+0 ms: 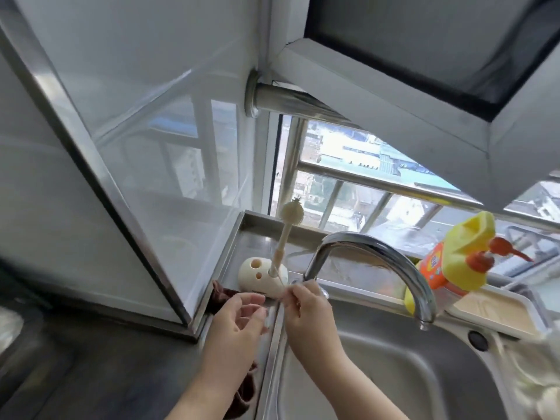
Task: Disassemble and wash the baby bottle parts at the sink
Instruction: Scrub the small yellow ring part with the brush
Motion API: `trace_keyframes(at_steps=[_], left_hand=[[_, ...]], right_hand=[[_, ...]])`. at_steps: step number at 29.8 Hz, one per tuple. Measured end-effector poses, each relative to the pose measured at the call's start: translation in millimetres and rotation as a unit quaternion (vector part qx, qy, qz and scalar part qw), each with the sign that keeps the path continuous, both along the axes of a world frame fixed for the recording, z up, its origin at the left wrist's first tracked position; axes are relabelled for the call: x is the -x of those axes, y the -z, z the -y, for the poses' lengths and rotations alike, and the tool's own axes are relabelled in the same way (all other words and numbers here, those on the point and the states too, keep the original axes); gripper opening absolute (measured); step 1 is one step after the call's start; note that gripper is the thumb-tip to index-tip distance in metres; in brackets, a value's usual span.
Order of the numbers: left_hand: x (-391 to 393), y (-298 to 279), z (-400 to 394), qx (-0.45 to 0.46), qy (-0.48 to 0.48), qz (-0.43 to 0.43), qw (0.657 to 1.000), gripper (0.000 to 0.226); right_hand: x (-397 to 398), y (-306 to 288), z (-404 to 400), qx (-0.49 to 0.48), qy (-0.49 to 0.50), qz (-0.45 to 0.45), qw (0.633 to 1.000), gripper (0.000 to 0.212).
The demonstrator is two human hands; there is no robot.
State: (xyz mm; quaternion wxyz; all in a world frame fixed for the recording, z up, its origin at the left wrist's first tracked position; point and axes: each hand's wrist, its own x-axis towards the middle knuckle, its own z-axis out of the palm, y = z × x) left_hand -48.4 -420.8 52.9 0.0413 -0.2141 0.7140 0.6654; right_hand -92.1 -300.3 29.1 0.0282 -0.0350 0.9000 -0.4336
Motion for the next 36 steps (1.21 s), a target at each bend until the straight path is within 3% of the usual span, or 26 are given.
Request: trace_keyframes(at_steps=[5,8,12,15,20,23,26,29,36], left_hand=[[-14,-29,-52,0.03,0.054,-0.067,0.996,0.02],[-16,-66,-91,0.025,0.103,-0.136,0.985,0.026],[-6,-118,-160,0.04,0.21,-0.221,0.951,0.016],[13,-123,-205,0.07,0.24,-0.237,0.939,0.018],[45,-96,-270,0.193,0.225,-0.238,0.925,0.017],[70,-79,-291,0.221,0.188,-0.253,0.923,0.02],[93,-70,-306,0.189,0.157,-0.208,0.947,0.017],[110,-70,-318,0.09,0.13,-0.148,0.976,0.009],[125,-67,-324,-0.021,0.071,-0.097,0.993,0.008]], right_hand=[[-50,23,-94,-0.039,0.055,0.124,0.99,0.029],[-67,19,-154,0.044,0.166,0.156,0.973,0.025],[-66,-4,-230,0.135,0.259,0.137,0.947,0.02],[-58,-30,-264,0.155,0.272,0.114,0.943,0.018],[-42,-60,-300,0.103,0.264,0.072,0.956,0.019],[-30,-66,-309,0.104,0.249,0.054,0.961,0.02],[-16,-70,-314,0.131,0.248,0.041,0.959,0.021],[-3,-67,-316,0.141,0.251,0.048,0.956,0.022],[0,-59,-319,0.225,0.267,0.012,0.937,0.021]])
